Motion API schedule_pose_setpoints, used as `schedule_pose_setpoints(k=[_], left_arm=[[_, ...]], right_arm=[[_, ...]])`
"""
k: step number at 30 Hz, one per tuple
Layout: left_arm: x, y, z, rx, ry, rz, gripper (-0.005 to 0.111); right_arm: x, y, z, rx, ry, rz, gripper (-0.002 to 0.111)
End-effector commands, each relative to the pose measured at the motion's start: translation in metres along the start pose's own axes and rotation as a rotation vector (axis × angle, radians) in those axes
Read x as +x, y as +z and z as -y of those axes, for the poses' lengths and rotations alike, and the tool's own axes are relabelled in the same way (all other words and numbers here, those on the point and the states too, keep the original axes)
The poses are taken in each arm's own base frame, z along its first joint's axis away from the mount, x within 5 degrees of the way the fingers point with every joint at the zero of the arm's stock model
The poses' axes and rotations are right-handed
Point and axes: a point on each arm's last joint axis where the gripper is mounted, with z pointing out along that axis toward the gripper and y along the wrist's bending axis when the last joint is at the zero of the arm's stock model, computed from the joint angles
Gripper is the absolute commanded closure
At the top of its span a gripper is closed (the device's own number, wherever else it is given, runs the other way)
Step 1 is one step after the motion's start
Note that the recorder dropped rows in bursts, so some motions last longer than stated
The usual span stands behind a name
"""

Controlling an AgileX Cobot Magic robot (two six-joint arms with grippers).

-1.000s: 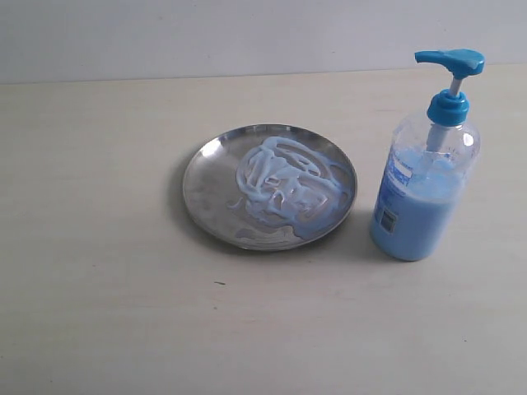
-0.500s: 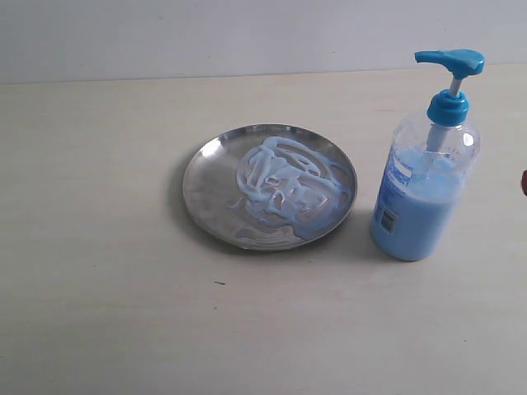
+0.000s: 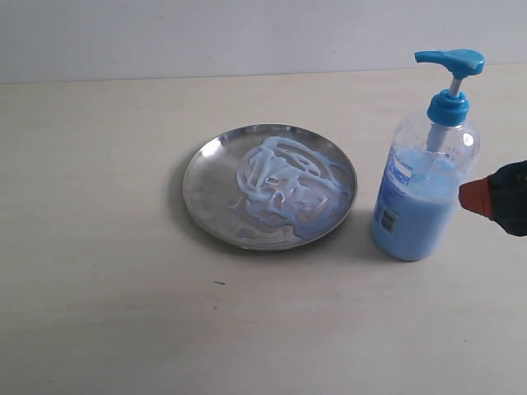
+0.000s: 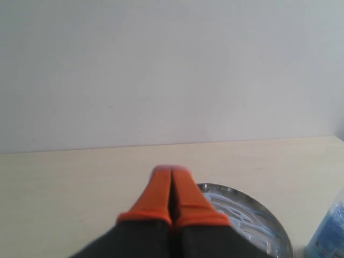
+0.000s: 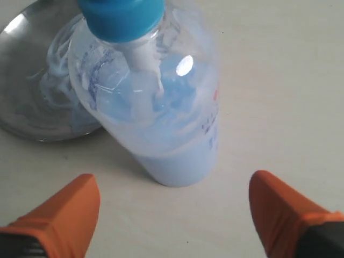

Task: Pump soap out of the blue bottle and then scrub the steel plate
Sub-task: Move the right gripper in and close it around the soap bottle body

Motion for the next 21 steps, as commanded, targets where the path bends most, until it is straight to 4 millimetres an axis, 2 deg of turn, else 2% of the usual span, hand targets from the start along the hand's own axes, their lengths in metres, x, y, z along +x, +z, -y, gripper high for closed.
schedule_pose_setpoints(k=[1,6,12,18,21], left_arm=[[-0.002,0.001,0.001,0.009,-0.005,0.008,0.107],[-0.002,0.001,0.001,0.009,-0.005,0.008,0.107],[-0.002,0.001,0.001,0.009,-0.008,0.007,0.107],[-0.002,0.001,0.001,0.009,-0.008,0.010,0.107],[-0.002,0.001,0.001,0.009,-0.008,0.010,0.107]], right_arm=[[-0.005,0.003,-0.007,-0.027,-0.029,0.014,0.033],[-0.010,0.014,-0.014,-0.002,-0.076,0.049,0.033],[-0.008,0.043,-0.021,0.005,-0.055,0.006,0.033],[0.009,0.049,-0.011,0.099,-0.006,0.039,0.033],[0.010,0.050,-0.009,0.109,0.026,0.048,0.033]])
